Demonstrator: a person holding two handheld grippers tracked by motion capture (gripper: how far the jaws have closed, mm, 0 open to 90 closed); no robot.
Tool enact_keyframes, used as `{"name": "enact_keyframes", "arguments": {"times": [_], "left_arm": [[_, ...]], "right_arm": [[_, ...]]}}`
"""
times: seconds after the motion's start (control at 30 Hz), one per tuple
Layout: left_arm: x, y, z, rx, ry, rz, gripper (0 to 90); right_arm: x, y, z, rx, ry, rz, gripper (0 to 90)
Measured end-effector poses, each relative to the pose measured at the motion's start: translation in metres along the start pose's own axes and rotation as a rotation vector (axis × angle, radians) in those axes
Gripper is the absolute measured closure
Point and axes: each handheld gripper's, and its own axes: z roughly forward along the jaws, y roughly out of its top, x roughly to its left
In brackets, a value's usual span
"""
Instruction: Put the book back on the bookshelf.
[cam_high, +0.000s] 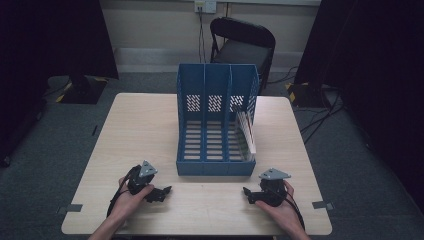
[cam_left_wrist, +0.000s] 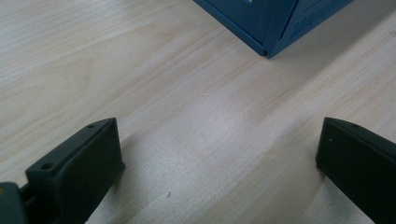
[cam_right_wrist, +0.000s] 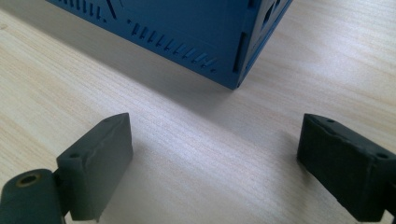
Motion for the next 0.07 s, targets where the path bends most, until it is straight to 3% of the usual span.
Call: {"name": "enact_keyframes", "arguments": {"times": [0.07], "left_arm": [[0.0002, 0.0001, 0.0000, -0.001, 0.002, 0.002, 0.0]], "right_arm": [[0.0001, 0.0000, -0.0001, 0.000, -0.001, 0.001, 9.5]]}}
